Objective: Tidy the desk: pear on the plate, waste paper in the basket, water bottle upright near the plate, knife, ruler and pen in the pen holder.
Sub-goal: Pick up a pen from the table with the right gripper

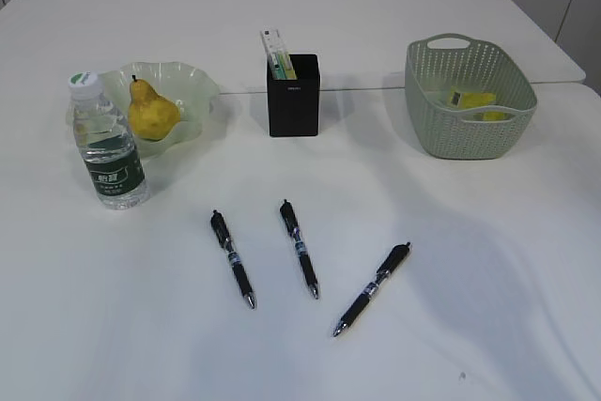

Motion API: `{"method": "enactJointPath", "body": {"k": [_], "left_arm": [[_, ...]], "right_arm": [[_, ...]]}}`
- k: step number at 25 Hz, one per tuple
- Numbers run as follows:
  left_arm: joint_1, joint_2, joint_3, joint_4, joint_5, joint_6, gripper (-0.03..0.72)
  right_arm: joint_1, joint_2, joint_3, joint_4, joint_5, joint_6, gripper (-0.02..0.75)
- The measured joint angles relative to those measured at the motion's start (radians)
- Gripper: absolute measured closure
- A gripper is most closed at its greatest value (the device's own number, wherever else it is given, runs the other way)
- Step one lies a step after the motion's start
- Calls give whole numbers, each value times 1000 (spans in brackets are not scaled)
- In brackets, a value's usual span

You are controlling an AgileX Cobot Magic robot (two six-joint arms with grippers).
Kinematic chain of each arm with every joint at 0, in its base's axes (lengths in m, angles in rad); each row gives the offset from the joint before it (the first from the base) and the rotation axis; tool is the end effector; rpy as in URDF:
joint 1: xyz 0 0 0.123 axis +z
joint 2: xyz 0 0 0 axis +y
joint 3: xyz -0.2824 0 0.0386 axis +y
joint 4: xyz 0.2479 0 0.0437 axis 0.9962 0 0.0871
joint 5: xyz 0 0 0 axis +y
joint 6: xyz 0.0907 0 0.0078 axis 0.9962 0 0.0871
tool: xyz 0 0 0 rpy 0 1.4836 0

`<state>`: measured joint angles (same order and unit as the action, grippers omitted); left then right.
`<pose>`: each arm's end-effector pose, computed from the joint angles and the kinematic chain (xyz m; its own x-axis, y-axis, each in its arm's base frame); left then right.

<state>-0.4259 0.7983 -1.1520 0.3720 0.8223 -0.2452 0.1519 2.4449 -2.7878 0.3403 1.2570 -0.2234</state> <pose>0.1288 -0.0318 0.4492 -0.3064 0.1542 -0.9393 0.1745 0.9792 0.1038 0.5093 0.1072 0.3366 -0.6695 -0.2121 -0.7119 -0.4395 0.8858 0.1494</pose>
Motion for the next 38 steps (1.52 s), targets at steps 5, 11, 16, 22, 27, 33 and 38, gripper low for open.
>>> {"method": "enactJointPath", "body": {"k": [5,11,16,22,27,33,38], "left_arm": [[0,0,0,0,24,0,414],[0,0,0,0,24,-2,414],[0,0,-4,0,22,-2,414],[0,0,-4,-8,21,-4,414],[0,0,-4,-30,21,-4,414],[0,0,-4,-38,21,-4,414],[0,0,-4,-74,23,-5,414]], "right_arm": [[0,-41,4,-16,2,79,421],[13,-138,183,-59,4,98,421],[20,-217,408,-94,4,98,422],[20,-290,594,-88,2,98,422],[26,-340,747,-78,-4,98,422],[26,-462,962,-77,-10,98,423],[26,-592,1143,-91,-77,110,423]]}}
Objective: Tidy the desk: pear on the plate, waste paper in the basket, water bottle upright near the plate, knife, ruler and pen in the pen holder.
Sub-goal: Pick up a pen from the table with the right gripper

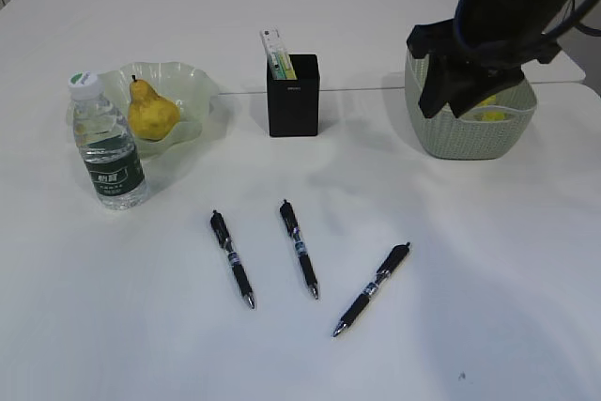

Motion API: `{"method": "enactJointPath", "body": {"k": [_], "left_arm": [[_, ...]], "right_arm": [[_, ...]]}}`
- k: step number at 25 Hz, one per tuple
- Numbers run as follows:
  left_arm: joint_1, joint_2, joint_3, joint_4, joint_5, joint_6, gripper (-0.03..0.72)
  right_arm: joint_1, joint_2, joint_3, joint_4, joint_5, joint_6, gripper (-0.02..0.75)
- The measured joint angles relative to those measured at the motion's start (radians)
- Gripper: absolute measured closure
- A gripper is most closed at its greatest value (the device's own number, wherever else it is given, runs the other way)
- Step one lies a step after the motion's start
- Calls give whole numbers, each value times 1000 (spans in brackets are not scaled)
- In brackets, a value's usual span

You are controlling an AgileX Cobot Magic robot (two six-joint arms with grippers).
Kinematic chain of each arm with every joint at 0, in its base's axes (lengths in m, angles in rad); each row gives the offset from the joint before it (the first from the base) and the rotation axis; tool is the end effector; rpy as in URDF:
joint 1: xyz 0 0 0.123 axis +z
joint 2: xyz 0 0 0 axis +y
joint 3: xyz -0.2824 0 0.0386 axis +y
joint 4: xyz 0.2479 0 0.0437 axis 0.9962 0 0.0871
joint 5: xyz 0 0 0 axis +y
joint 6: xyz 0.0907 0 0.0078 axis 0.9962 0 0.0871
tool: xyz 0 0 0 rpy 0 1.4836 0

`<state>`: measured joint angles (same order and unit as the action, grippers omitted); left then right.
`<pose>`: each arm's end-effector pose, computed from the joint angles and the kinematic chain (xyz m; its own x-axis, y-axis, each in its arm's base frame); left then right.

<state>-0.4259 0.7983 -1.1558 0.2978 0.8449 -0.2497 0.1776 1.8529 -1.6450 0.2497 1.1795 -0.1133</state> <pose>0.1266 -0.0355 0.4470 -0.3461 0.1049 -0.9323 0.2007 0.9790 0.0356 0.3820 0.0897 0.2899 -0.9415 -0.1852 -0.2817 -0.2499 0.9441 0.2148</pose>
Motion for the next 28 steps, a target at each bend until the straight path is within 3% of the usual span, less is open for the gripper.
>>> {"method": "enactJointPath", "body": {"k": [8,16,28], "left_arm": [[0,0,0,-22,36,-32,414],[0,0,0,-49,63,-42,414],[0,0,0,-71,75,-43,414]], "right_arm": [[0,-169,285,-27,-69,68,423],[0,-287,468,-27,-102,121,423],[0,-296,489,-27,-102,151,424]]}}
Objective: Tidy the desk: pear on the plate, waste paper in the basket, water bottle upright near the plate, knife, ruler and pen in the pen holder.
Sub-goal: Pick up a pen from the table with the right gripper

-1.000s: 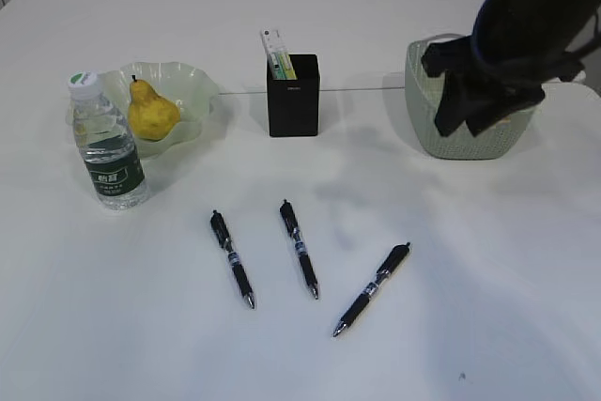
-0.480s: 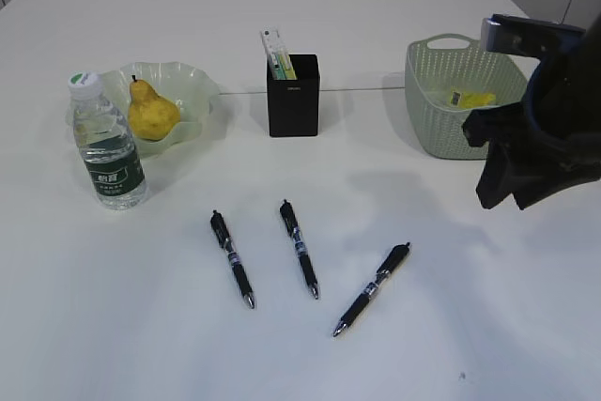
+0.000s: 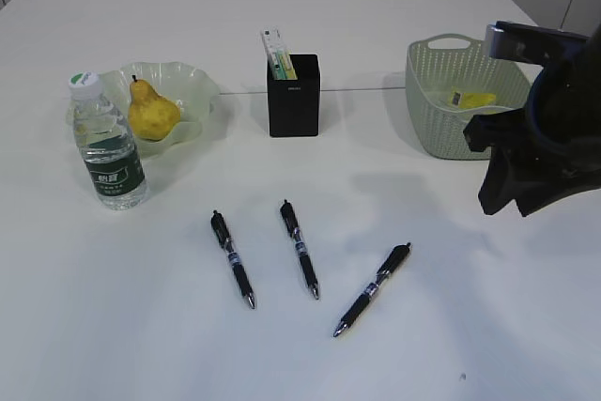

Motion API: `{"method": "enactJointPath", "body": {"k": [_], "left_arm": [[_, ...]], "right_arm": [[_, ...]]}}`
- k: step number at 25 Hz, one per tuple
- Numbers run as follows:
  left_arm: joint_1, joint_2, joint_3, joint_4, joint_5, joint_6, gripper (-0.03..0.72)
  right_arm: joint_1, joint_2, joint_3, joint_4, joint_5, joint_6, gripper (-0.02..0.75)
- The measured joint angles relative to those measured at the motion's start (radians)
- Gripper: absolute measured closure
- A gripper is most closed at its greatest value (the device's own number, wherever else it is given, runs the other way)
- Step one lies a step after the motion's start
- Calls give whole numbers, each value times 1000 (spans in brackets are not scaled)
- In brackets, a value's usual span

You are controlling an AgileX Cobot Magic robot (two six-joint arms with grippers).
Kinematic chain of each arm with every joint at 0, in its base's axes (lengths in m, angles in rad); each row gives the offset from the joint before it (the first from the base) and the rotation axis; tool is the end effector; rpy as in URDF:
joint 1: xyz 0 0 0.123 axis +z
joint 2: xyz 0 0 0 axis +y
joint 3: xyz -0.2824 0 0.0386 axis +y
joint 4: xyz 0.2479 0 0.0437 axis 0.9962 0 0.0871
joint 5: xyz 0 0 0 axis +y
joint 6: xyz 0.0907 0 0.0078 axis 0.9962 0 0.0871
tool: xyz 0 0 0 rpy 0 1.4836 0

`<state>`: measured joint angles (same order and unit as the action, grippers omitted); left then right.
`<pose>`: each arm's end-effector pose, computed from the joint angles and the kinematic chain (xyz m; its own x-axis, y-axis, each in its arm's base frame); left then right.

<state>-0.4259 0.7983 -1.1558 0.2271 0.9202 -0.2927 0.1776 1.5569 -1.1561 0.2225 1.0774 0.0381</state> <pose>0.1229 -0.0378 0.4398 -0.4417 0.0351 -0.8965 0.1952 0.9791 -0.0579 0.2889 0.0699 0.2617 -0.9866 -0.0332 -0.1596 -0.0678 0.9740 0.2161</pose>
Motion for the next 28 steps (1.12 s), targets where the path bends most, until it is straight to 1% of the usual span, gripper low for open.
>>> {"method": "enactJointPath", "body": {"k": [6,11,15,20,24,28], "left_arm": [[0,0,0,-21,0,0,414],[0,0,0,-21,1,0,414],[0,0,0,-21,1,0,414],[0,0,0,-19,1,0,414],[0,0,0,1,10,0,414],[0,8,0,21,44,0,414]], "right_arm": [[0,0,0,15,-2,4,424],[0,0,0,119,8,47,424],[0,0,0,144,-15,168,428],[11,0,2,126,-91,337,437],[64,2,2,103,-169,473,437],[137,35,2,40,-198,647,437]]}}
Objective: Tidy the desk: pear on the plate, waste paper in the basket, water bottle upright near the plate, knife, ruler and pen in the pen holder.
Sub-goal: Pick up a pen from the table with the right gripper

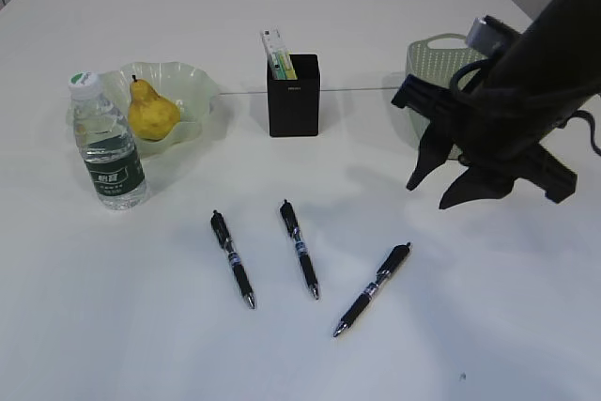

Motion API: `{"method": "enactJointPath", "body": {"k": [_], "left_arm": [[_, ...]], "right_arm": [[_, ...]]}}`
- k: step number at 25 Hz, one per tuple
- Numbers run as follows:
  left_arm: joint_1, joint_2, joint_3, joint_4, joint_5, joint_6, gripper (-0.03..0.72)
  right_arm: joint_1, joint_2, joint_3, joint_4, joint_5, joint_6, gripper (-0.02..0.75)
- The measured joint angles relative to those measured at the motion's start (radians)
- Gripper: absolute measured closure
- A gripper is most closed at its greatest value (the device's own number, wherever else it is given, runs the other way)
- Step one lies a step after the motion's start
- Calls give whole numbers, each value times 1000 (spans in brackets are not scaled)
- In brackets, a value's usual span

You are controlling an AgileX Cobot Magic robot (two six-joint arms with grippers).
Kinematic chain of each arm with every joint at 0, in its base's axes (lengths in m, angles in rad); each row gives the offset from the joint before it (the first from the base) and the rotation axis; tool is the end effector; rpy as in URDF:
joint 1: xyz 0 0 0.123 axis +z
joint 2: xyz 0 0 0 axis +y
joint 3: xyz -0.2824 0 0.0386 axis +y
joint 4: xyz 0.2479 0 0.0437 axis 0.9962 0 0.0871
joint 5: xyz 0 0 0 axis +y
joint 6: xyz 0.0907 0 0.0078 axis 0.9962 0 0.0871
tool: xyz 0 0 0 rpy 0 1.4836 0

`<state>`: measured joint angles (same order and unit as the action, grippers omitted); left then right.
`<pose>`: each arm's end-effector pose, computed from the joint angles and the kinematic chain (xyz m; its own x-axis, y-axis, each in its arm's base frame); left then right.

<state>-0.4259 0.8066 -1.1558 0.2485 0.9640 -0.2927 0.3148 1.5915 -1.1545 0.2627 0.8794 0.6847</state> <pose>0.1242 -0.0361 0.4356 -0.4782 0.0573 -0.8764 0.1753 0.9840 -0.0313 0.2974 0.1160 0.2557 -0.8638 0.4959 -0.0893 0.4285 0.8161 0.3878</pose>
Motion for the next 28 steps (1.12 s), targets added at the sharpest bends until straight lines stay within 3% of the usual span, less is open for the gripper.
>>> {"method": "enactJointPath", "body": {"k": [7,28], "left_arm": [[0,3,0,8,22,0,414],[0,3,0,38,78,0,414]], "right_arm": [[85,87,0,-69,-35,206,437],[86,228,0,-17,-54,266,438]]}}
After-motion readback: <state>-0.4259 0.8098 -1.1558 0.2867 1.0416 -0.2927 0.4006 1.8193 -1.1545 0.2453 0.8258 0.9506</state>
